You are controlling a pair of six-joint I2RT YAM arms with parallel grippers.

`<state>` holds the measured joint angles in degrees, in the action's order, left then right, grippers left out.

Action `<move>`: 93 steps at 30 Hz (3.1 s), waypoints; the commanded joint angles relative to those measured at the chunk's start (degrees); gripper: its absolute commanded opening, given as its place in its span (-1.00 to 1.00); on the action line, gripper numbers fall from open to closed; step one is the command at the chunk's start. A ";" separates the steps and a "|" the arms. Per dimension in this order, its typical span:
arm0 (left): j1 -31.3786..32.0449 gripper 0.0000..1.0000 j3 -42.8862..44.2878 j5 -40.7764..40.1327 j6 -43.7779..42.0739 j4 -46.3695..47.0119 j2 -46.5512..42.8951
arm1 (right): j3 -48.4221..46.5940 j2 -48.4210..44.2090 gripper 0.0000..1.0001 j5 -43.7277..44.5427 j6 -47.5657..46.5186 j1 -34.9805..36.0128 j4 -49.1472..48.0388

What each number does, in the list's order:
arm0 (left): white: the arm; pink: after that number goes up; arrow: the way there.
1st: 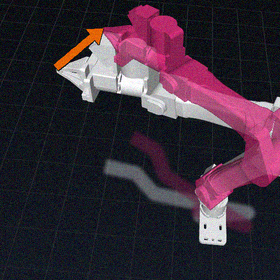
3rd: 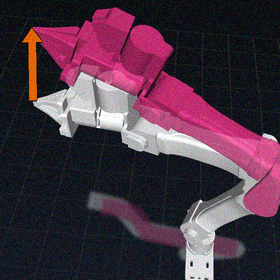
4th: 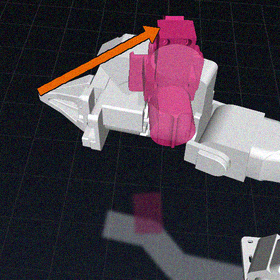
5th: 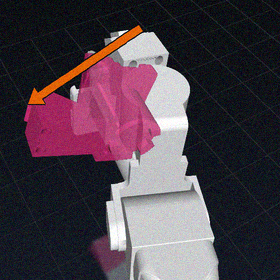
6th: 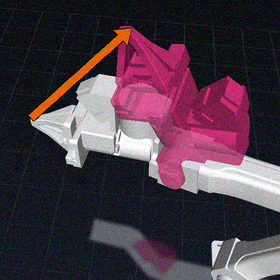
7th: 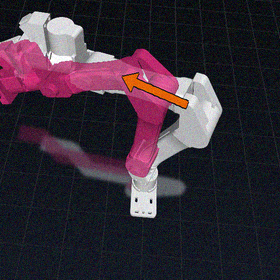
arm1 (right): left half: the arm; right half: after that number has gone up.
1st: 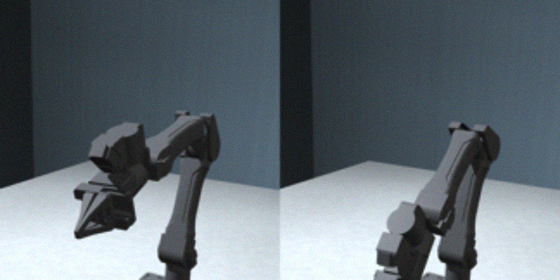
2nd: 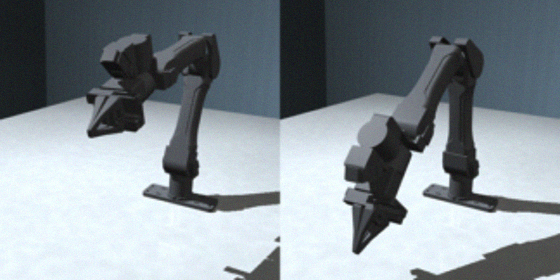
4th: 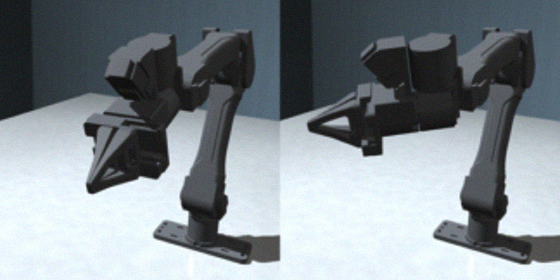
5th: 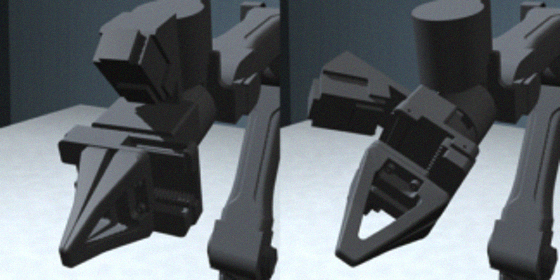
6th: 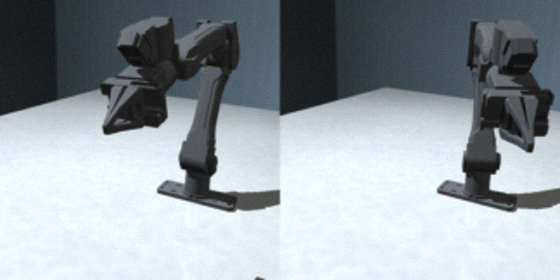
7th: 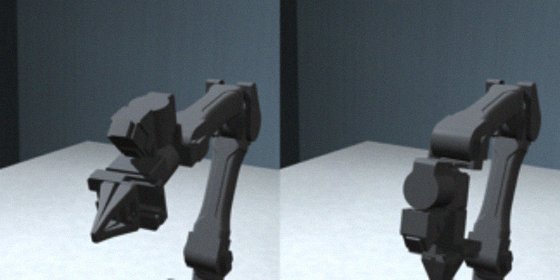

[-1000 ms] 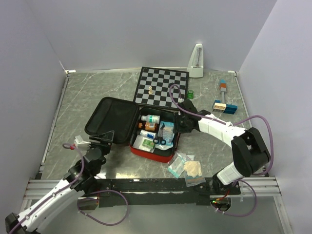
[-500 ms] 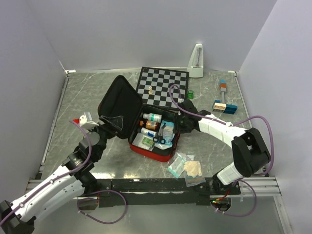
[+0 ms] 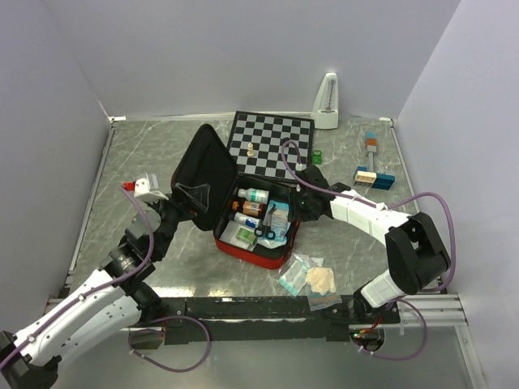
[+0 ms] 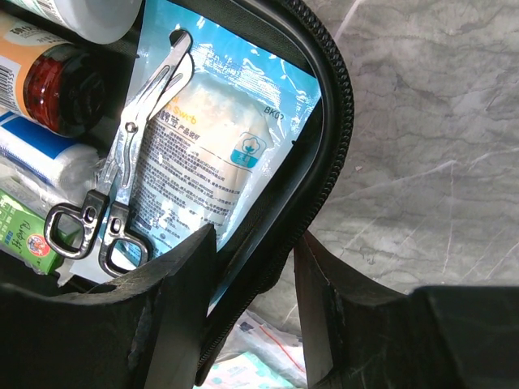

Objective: Organize the medicine kit
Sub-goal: Pick up the lid from the medicine box.

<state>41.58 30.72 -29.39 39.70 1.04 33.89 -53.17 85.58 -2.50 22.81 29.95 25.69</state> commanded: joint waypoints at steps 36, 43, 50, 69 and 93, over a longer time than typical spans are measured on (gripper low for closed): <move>-26.82 -0.52 30.19 53.90 -15.00 -18.17 24.74 | -1.06 -3.23 -0.06 -1.19 -3.56 0.63 -0.03; -26.90 -0.98 26.77 53.56 -12.20 -21.07 18.60 | -3.96 -2.18 -0.03 -1.19 -5.75 0.63 0.67; -26.90 -0.98 20.17 44.35 -6.31 -26.77 5.15 | -8.09 1.42 0.07 -1.80 -7.07 0.63 1.73; -26.82 0.41 30.80 39.32 -12.72 -32.06 13.13 | -8.18 1.87 0.40 -1.63 -6.64 2.92 2.70; -27.96 -0.98 26.51 32.82 -11.15 -32.24 13.93 | -6.16 -3.05 0.68 6.10 -2.51 3.09 5.86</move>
<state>14.20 60.93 8.58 25.54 -31.05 50.37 -60.75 86.00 -1.08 18.55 33.39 30.17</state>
